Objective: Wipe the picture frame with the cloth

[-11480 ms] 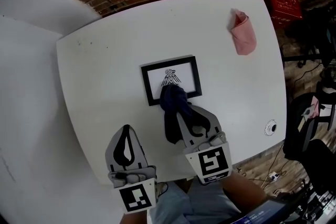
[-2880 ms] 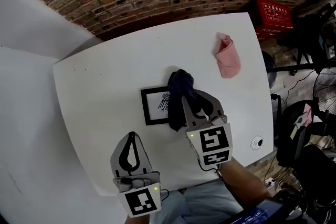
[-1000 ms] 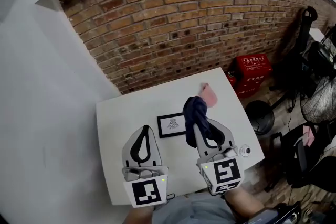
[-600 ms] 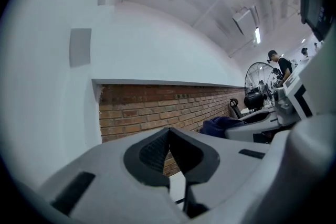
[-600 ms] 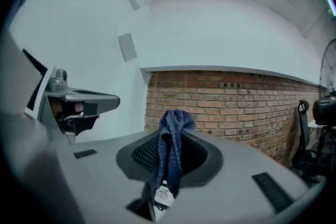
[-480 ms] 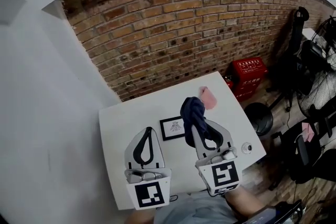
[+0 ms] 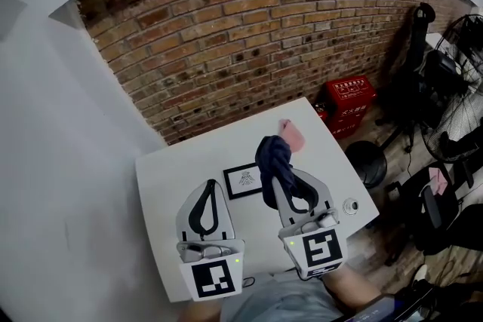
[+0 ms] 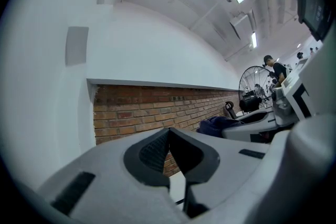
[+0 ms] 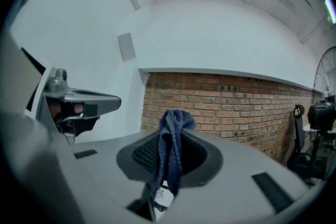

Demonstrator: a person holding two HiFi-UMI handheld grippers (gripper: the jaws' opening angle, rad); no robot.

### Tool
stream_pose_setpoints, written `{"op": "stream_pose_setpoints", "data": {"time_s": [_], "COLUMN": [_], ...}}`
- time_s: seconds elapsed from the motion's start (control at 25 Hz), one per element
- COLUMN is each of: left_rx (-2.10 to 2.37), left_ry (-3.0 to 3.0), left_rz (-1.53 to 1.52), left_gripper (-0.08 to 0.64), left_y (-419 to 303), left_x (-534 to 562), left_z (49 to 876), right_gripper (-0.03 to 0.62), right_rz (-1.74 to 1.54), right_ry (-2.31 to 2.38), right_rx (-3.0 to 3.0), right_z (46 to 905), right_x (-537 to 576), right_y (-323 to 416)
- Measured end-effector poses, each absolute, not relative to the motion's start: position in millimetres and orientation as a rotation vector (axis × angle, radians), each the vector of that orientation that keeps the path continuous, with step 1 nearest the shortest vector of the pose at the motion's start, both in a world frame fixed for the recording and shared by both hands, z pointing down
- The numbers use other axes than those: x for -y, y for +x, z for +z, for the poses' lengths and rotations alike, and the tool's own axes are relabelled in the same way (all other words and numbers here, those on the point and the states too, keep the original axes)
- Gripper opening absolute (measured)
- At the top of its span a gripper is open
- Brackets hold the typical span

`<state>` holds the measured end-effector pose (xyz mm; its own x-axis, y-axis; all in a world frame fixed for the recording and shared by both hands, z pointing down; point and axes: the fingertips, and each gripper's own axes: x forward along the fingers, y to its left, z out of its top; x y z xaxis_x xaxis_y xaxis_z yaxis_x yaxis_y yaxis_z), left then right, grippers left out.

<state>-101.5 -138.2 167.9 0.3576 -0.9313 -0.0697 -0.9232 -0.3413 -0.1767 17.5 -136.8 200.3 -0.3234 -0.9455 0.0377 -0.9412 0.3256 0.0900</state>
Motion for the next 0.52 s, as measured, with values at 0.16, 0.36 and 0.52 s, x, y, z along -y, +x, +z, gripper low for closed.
{"op": "stream_pose_setpoints", "data": {"time_s": [0.16, 0.36, 0.52], "left_rx": [-1.674, -1.663, -1.664], "left_ry": [-2.435, -2.435, -2.436], "left_rz": [-0.064, -0.065, -0.06], "left_gripper": [0.009, 0.009, 0.009], "left_y": [-100.0, -97.9, -98.4], "left_x": [134.5, 129.9, 129.6], "left_z": [171.5, 170.3, 170.5], "right_gripper": [0.072, 0.072, 0.072], "right_rz": [-0.085, -0.096, -0.096], "right_ry": [1.783, 1.782, 1.786], "right_rx": [2.484, 2.479, 2.477], "right_z": [202.3, 201.5, 202.0], "right_x": [133.3, 128.6, 127.8], "right_y": [18.0, 18.2, 18.5]}}
